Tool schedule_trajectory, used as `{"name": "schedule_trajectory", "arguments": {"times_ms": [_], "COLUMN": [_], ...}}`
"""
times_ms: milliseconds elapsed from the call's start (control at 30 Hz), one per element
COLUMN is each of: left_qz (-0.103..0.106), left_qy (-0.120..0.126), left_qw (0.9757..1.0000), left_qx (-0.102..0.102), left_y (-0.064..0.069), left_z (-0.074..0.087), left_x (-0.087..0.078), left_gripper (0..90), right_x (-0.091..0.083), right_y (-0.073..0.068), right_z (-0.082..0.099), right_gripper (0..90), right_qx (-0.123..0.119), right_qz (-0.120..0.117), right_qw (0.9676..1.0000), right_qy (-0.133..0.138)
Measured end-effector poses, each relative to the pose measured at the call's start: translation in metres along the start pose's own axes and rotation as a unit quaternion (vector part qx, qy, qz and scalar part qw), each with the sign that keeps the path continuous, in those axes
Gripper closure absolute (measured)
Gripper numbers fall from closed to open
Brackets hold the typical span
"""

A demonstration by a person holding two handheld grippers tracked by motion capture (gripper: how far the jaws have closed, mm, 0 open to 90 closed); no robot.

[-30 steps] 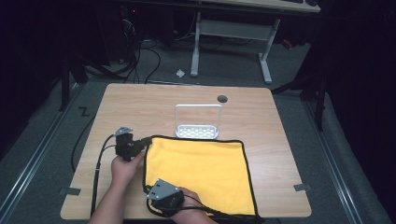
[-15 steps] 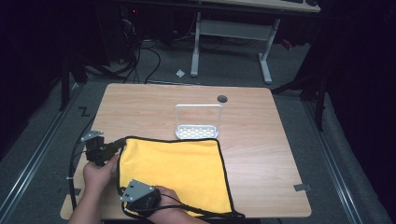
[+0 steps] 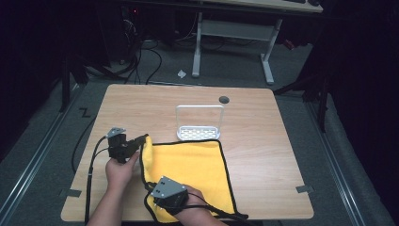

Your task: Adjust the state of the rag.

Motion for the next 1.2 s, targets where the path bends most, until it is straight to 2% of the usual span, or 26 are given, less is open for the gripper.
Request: {"name": "schedule_trajectory", "arguments": {"times_ms": [67, 233, 400, 633, 700, 800, 933, 1067, 1200], "left_qz": [0.003, 0.009, 0.019, 0.033, 0.038, 0.043, 0.053, 0.057, 0.055], "left_qy": [0.003, -0.004, -0.004, -0.007, -0.008, -0.015, -0.017, -0.035, -0.048], "left_qw": [1.0000, 0.9997, 0.9991, 0.9982, 0.9979, 0.9969, 0.9965, 0.9952, 0.9944], "left_qx": [0.001, 0.021, 0.038, 0.050, 0.051, 0.064, 0.062, 0.071, 0.076], "left_y": [0.009, 0.035, 0.063, 0.094, 0.102, 0.114, 0.129, 0.144, 0.154], "left_z": [-0.003, -0.006, -0.009, -0.009, -0.008, -0.006, -0.005, 0.002, 0.008], "left_x": [0.004, 0.021, 0.038, 0.058, 0.062, 0.068, 0.077, 0.091, 0.106], "left_gripper": [85.7, 85.6, 85.4, 85.3, 85.3, 85.2, 85.1, 84.8, 83.3], "right_x": [-0.007, -0.027, -0.047, -0.072, -0.080, -0.092, -0.106, -0.117, -0.123], "right_y": [0.007, 0.023, 0.040, 0.063, 0.068, 0.073, 0.081, 0.089, 0.095], "right_z": [0.005, 0.018, 0.040, 0.073, 0.079, 0.086, 0.094, 0.106, 0.127], "right_gripper": [84.0, 83.9, 83.9, 83.9, 83.8, 83.8, 83.7, 83.6, 82.4], "right_qx": [0.004, 0.016, 0.029, 0.056, 0.060, 0.065, 0.075, 0.083, 0.094], "right_qz": [0.007, 0.024, 0.044, 0.072, 0.077, 0.088, 0.102, 0.114, 0.122], "right_qw": [1.0000, 0.9996, 0.9986, 0.9955, 0.9949, 0.9937, 0.9915, 0.9893, 0.9862], "right_qy": [0.001, 0.001, -0.009, -0.026, -0.027, -0.026, -0.028, -0.039, -0.060]}}
Point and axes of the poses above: each handheld gripper's, and its own axes: x roughly forward along the jaws, z roughly out of its underside, y roughly to its right, the point moved 9 cm from there along x, roughly forward along the jaws, and after that the axes turned 2 degrees about z, right-handed, at the moved point
